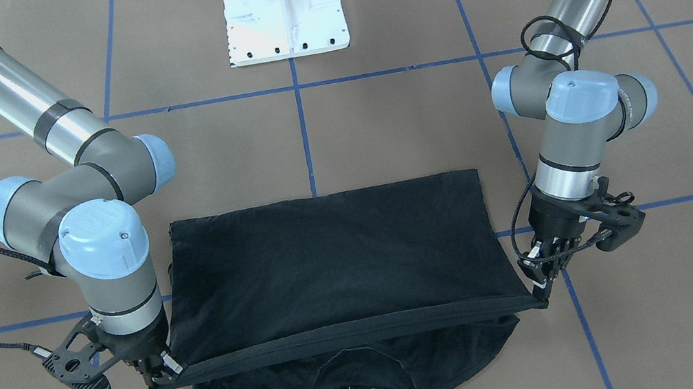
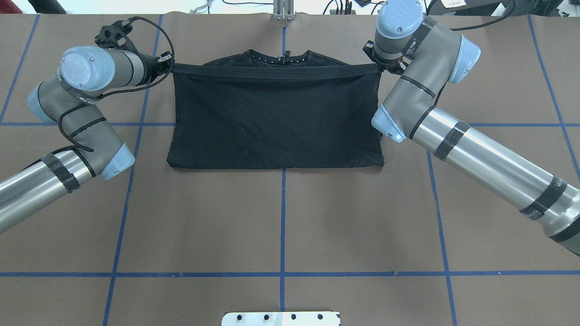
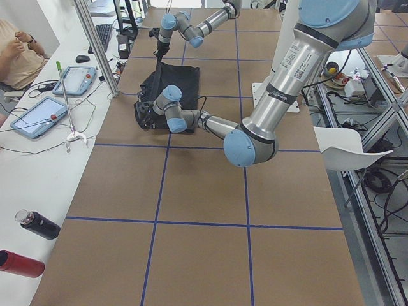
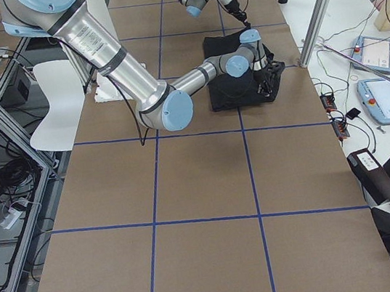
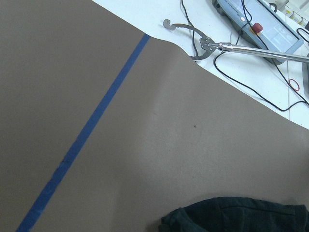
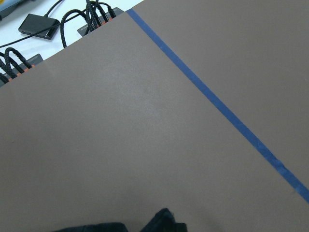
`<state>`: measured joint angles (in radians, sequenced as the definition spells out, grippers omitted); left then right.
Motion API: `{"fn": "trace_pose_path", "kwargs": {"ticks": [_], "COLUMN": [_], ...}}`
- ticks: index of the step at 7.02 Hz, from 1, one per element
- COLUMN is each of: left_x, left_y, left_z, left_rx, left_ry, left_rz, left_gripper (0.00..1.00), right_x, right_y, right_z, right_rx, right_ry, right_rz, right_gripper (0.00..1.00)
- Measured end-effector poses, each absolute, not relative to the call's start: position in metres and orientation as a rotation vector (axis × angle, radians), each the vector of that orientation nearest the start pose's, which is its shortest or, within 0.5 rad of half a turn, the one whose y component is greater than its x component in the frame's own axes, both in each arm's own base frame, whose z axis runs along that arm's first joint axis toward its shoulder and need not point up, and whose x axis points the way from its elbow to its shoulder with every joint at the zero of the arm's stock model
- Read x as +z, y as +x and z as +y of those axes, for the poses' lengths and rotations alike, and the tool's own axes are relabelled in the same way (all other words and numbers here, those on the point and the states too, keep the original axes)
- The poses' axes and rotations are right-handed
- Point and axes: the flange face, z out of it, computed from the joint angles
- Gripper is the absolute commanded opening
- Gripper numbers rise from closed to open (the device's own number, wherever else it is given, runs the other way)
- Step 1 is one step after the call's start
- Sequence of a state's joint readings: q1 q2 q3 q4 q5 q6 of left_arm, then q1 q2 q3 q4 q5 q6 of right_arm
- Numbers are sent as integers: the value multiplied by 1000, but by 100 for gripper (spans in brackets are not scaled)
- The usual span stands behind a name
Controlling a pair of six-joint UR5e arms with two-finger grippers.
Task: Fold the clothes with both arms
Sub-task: 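Open both grippers and release the folded hem near the collar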
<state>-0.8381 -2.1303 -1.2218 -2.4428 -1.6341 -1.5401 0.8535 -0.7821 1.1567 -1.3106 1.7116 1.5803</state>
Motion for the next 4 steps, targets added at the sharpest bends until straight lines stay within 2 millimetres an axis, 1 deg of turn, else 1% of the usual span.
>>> {"fn": "trace_pose_path", "kwargs": {"ticks": [1,2,3,4], "left_x": [402,404,405,404], "left_y": [402,398,392,380], "left_z": [-639,-642,-646,-653], "left_rx": [-695,-702,-713,-729], "left_ry": [414,416,420,428], "left_rz": [1026,1023,1021,1024], "left_gripper": [32,36,36,38], "right_x": [332,321,314,310], "right_y": [-441,-444,-446,-445], "right_z": [-687,-691,-693,-694], "right_rx": [786,787,791,796], "right_ry": [144,149,150,153], "right_rz": [-657,-666,-672,-684], "right_gripper": [58,59,61,63]}}
